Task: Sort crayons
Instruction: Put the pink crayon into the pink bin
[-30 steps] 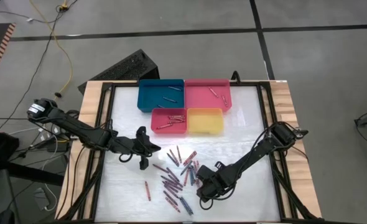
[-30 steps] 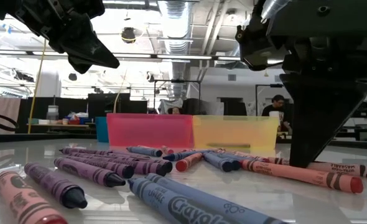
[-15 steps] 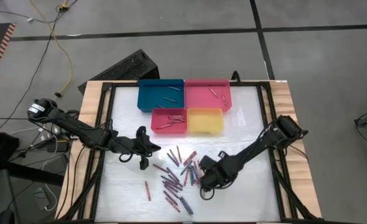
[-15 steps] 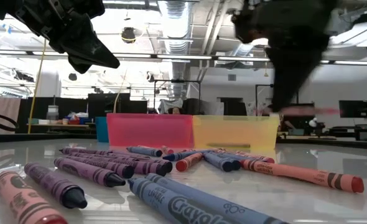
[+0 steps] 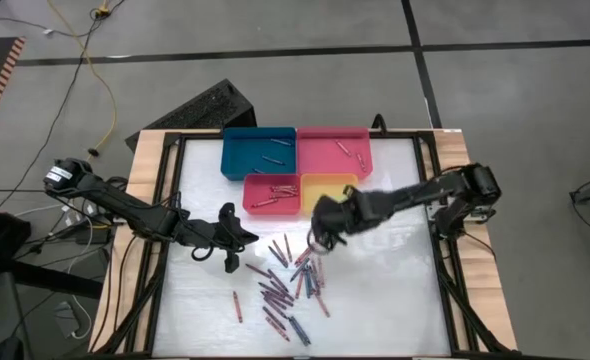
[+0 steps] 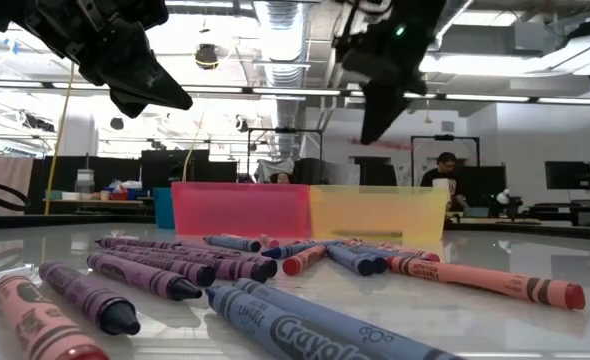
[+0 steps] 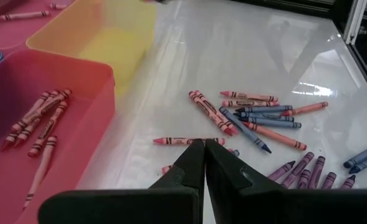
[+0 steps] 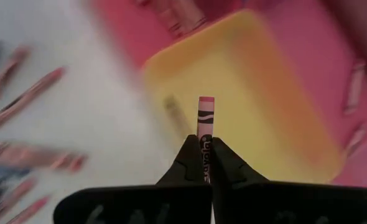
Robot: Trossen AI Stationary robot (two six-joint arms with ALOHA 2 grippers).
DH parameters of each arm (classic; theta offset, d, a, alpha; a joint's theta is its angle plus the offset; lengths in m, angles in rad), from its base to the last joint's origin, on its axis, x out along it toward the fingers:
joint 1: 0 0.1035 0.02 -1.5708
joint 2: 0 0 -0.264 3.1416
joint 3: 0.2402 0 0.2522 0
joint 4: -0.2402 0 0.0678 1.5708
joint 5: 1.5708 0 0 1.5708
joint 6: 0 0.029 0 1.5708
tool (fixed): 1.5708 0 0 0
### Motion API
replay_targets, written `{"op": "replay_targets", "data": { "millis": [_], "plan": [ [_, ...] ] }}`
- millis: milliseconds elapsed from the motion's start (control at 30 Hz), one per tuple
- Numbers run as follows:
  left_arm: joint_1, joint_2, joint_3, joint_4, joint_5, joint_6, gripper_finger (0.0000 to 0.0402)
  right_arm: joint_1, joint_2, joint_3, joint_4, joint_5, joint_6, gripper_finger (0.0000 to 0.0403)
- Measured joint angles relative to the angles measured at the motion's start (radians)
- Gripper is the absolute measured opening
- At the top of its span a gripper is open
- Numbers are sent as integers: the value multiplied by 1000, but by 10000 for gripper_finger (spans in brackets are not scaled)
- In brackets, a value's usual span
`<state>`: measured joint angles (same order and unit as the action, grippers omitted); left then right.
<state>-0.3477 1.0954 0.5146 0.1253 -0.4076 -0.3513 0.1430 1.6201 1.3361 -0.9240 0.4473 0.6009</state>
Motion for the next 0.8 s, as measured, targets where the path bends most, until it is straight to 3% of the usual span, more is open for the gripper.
{"op": "replay_targets", "data": {
  "millis": [433,800],
  "plan": [
    [0,0,0,-10,0,4,0,-382,-12,1,200,-1,-325,3],
    [0,0,0,-11,0,15,0,-635,70,2,316,-114,-358,3]
  ]
}}
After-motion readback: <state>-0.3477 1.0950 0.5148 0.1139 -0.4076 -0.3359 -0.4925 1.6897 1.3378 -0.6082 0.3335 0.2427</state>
